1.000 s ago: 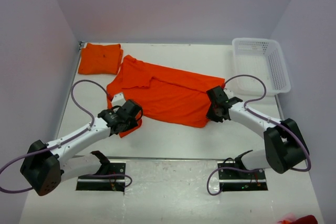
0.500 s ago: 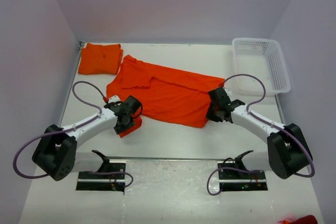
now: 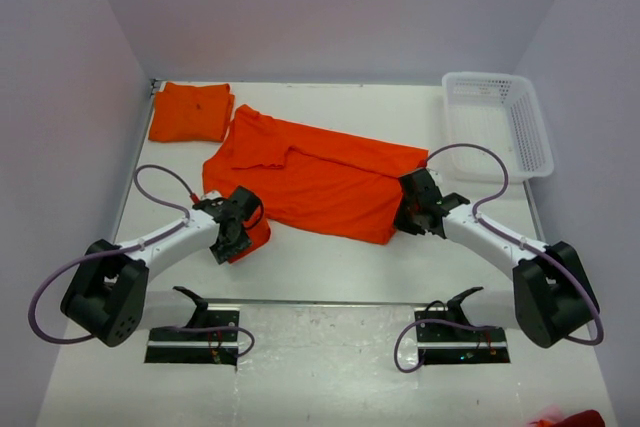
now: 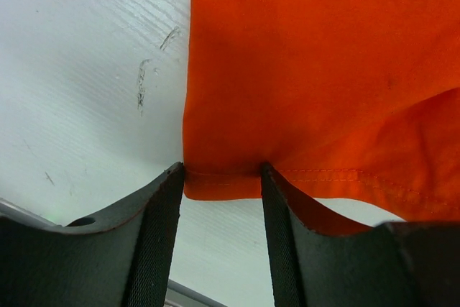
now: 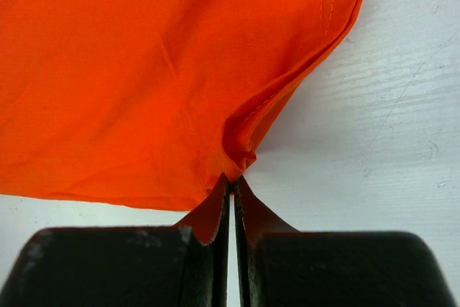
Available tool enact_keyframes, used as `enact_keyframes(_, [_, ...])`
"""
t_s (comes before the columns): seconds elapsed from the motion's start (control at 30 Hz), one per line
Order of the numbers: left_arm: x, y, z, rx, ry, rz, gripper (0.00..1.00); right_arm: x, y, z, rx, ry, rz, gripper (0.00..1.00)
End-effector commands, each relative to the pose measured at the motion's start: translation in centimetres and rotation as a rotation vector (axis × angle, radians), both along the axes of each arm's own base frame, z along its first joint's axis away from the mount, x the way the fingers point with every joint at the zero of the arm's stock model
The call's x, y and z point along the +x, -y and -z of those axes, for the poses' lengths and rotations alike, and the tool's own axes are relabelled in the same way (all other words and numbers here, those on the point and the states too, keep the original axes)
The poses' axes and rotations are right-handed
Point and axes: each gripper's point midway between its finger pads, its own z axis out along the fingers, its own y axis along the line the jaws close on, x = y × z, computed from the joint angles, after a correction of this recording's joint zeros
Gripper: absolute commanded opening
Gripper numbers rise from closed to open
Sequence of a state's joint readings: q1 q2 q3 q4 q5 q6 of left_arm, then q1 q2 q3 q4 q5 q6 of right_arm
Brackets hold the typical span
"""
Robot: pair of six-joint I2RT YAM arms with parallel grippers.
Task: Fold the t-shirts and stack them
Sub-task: Grap the side of the flattened tshirt closest away from the robot with both arms
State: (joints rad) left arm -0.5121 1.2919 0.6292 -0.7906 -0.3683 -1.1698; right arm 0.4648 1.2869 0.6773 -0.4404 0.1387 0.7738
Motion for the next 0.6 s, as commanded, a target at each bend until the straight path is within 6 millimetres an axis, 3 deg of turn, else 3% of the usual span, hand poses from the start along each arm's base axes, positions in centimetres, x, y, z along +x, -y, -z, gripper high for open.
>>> enact_keyframes(0.0, [-1.2, 0.1, 0.9, -0.032, -0.031, -0.005, 0.49, 0.3, -0.1, -0.6, 0.011, 0.030, 0.005, 0.00])
enact_keyframes(0.17, [-1.4, 0.3, 1.2, -0.055, -0.023, -0.011, 0.48, 0.2, -0.1, -0.6, 0.016, 0.029, 0.008, 0.00])
enact_keyframes(0.27, [-1.8, 0.4, 2.1, -0.062, -0.043, -0.016, 0.36, 0.1, 0.0, -0.7, 0.009, 0.031, 0.015, 0.00])
enact_keyframes(0.3, [-2.0, 0.5, 2.3, -0.072, -0.052, -0.020, 0.26, 0.2, 0.1, -0.7, 0.007, 0.032, 0.016, 0.00])
enact_keyframes(0.37, [-2.0, 0.7, 2.6, -0.078, -0.054, -0.018, 0.20, 0.1, 0.0, -0.7, 0.007, 0.026, 0.015, 0.00])
enact_keyframes(0.5, [-1.8, 0.8, 2.2, -0.082, -0.049, -0.013, 0.03, 0.1, 0.0, -0.3, 0.004, 0.014, 0.018, 0.00])
enact_keyframes(0.57, [-1.5, 1.0, 1.7, -0.095, -0.034, -0.010, 0.00, 0.3, 0.1, -0.1, -0.001, 0.010, 0.024, 0.00])
